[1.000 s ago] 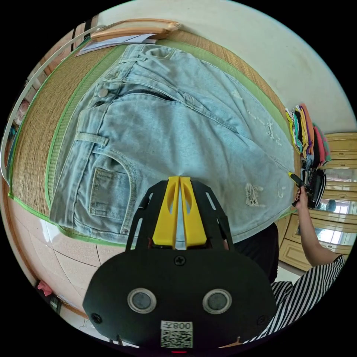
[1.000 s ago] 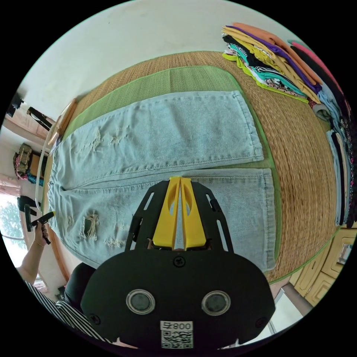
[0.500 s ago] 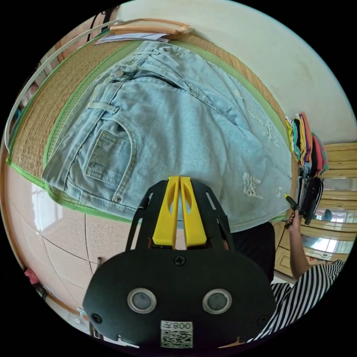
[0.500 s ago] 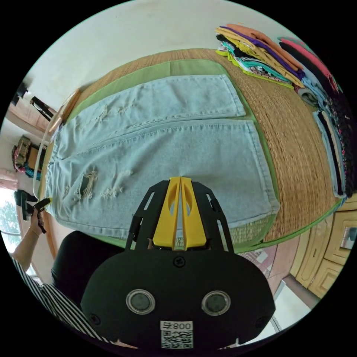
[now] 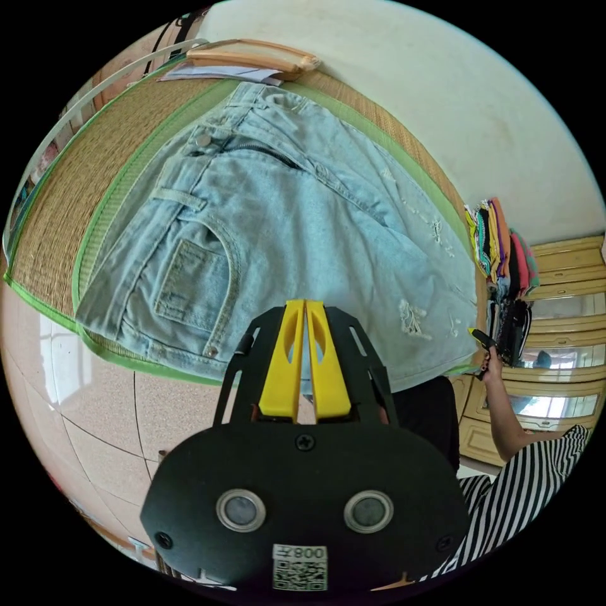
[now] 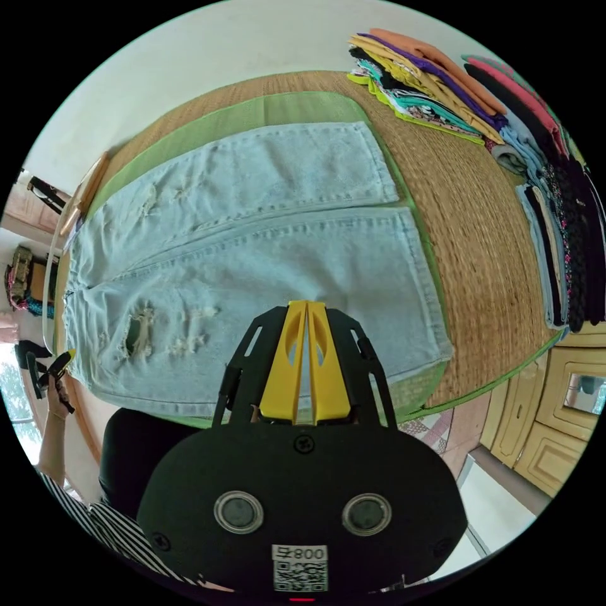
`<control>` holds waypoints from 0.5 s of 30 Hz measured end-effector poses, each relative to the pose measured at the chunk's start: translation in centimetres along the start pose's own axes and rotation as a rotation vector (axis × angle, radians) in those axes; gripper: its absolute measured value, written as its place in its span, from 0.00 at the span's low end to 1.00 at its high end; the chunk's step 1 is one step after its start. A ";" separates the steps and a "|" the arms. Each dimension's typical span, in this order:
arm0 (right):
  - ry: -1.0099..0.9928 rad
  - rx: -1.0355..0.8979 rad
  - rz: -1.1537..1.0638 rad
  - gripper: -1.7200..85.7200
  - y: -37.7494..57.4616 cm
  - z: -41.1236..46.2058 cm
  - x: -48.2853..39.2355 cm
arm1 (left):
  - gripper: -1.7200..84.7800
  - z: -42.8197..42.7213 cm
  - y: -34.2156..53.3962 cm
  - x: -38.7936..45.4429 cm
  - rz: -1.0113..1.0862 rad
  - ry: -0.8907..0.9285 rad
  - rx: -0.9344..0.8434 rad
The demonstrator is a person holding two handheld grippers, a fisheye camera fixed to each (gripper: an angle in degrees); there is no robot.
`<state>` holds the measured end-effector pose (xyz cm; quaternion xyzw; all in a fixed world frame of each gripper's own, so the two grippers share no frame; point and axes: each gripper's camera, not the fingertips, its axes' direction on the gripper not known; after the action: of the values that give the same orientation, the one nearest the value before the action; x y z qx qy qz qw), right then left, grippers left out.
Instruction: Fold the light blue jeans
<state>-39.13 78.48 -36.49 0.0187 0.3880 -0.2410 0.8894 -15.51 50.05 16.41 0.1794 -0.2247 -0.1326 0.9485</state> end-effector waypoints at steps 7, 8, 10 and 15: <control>-0.054 0.068 -0.226 0.02 -2.5 -0.6 -13.8 | 0.02 -1.5 -1.8 0.6 0.018 -0.051 -0.011; -0.074 0.066 -0.274 0.02 -3.0 -0.3 -15.9 | 0.02 -1.7 -1.9 1.0 0.028 -0.062 -0.018; -0.074 0.061 -0.323 0.02 -3.6 0.4 -18.5 | 0.02 -1.6 -1.8 1.7 0.037 -0.078 -0.041; -0.104 0.073 -0.350 0.02 -5.7 1.5 -22.1 | 0.02 -2.9 -2.0 3.7 0.050 -0.095 -0.019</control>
<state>-53.52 82.32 -19.15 -0.0293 0.3298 -0.4065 0.8516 -11.31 47.81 14.62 0.1585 -0.2725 -0.1195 0.9415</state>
